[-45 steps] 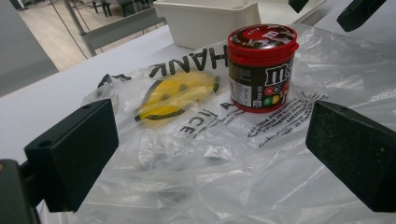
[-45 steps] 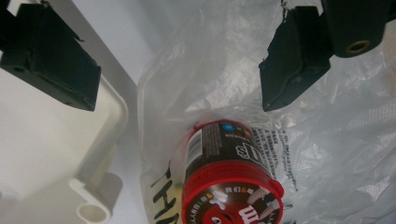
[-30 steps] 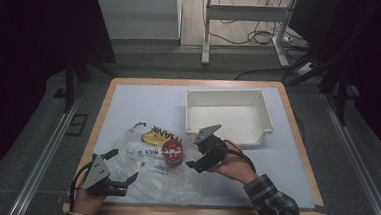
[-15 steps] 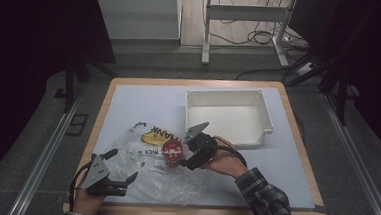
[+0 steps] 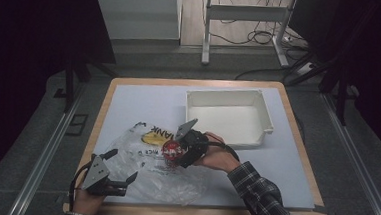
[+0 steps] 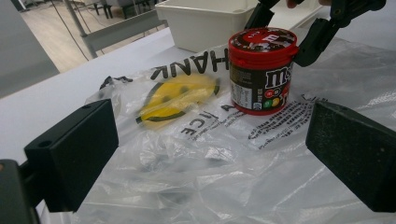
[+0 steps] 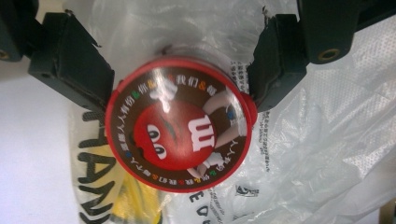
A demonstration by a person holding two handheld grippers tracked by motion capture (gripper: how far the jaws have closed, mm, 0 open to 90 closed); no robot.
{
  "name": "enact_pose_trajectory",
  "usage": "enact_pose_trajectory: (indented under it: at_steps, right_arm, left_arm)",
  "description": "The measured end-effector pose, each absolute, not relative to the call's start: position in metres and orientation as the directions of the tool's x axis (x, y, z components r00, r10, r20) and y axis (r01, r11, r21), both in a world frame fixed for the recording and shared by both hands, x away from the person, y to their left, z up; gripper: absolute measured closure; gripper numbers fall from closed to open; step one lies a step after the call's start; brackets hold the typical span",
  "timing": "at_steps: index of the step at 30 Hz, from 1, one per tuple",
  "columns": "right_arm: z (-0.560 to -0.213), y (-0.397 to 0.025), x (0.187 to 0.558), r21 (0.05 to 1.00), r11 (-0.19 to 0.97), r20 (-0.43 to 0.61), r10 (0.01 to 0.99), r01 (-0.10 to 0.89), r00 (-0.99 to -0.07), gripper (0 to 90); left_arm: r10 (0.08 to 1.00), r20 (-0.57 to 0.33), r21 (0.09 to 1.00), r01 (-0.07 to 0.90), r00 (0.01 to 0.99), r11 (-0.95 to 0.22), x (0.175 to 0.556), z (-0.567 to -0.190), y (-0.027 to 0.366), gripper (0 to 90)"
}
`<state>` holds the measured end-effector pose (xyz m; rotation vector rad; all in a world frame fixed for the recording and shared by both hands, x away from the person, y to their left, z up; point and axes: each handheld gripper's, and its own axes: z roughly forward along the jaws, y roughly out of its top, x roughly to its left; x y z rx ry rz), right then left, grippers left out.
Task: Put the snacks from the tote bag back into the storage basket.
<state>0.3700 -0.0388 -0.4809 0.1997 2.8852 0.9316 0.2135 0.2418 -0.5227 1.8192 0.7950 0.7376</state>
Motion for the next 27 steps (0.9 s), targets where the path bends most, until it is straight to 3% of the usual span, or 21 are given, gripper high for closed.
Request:
enact_pose_trajectory:
  at_steps: [23,27]
  right_arm:
    - [-0.506,-0.010,0.381,0.483,0.875,-0.053,0.063,0.029,-0.997,20.8]
    - [-0.509,-0.009,0.382,0.487,0.873,-0.052,0.066,0.032,-0.996,24.7]
  left_arm:
    - [0.787,0.136,0.931,0.193,0.602,-0.309,0.214,-0.523,0.242,2.3]
    - [0.786,0.136,0.931,0.193,0.603,-0.309,0.213,-0.523,0.242,2.3]
